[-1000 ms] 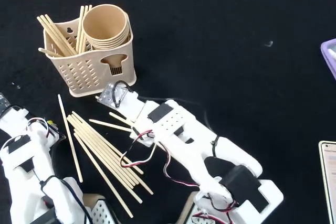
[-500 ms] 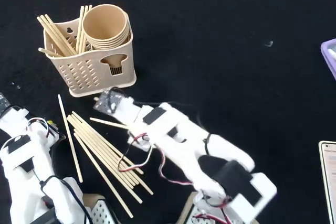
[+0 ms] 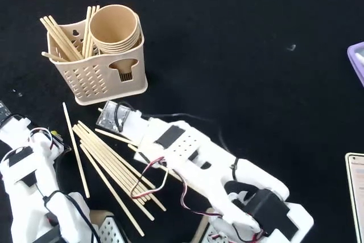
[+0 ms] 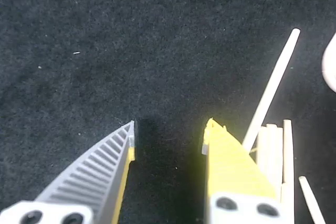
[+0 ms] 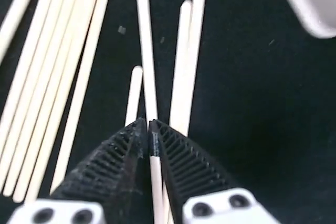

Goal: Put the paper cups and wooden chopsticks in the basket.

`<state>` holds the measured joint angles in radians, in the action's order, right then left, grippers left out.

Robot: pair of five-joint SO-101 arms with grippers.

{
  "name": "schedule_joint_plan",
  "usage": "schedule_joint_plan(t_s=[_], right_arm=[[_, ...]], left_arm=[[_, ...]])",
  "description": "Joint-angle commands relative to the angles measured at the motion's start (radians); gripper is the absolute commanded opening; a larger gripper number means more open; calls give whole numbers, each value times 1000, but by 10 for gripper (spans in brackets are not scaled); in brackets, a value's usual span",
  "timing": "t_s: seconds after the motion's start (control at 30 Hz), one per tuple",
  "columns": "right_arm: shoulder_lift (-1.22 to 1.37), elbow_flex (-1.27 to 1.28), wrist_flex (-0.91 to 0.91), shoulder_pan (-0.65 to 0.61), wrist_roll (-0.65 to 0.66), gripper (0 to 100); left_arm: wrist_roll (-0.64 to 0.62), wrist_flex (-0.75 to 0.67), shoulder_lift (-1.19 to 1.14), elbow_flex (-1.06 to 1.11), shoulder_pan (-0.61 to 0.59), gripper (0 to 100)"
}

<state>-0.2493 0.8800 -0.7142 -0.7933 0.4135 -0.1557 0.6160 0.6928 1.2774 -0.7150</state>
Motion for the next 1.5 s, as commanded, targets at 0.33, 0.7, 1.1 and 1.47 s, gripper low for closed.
schedule_joint_plan(t_s=[0.33, 0.7, 1.1, 1.47], right_arm=[[12, 10, 31, -9, 20, 326], [186, -145, -17, 5, 14, 250], [7, -137, -170, -3, -78, 267], [168, -120, -29, -69, -84, 325]], left_arm=[[0, -8, 23, -45, -4, 216], [0, -8, 23, -45, -4, 216], [0, -8, 23, -47, -1, 216], [0, -8, 23, -45, -4, 216]])
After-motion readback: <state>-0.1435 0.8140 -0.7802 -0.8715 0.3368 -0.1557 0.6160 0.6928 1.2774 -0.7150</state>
